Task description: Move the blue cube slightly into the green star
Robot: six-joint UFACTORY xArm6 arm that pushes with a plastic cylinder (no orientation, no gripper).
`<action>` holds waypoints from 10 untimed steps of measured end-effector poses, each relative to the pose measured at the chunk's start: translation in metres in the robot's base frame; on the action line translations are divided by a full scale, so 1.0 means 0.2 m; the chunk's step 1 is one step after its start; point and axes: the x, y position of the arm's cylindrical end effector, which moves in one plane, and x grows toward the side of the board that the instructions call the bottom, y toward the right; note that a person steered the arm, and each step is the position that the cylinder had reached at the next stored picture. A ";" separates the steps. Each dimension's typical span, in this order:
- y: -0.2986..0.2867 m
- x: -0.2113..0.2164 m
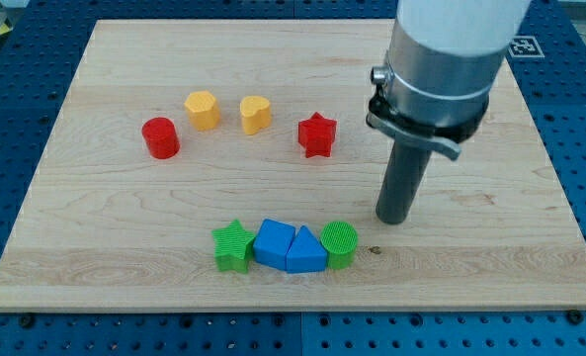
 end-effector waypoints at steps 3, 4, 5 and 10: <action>-0.06 0.23; -0.12 0.31; -0.22 0.33; -0.53 0.28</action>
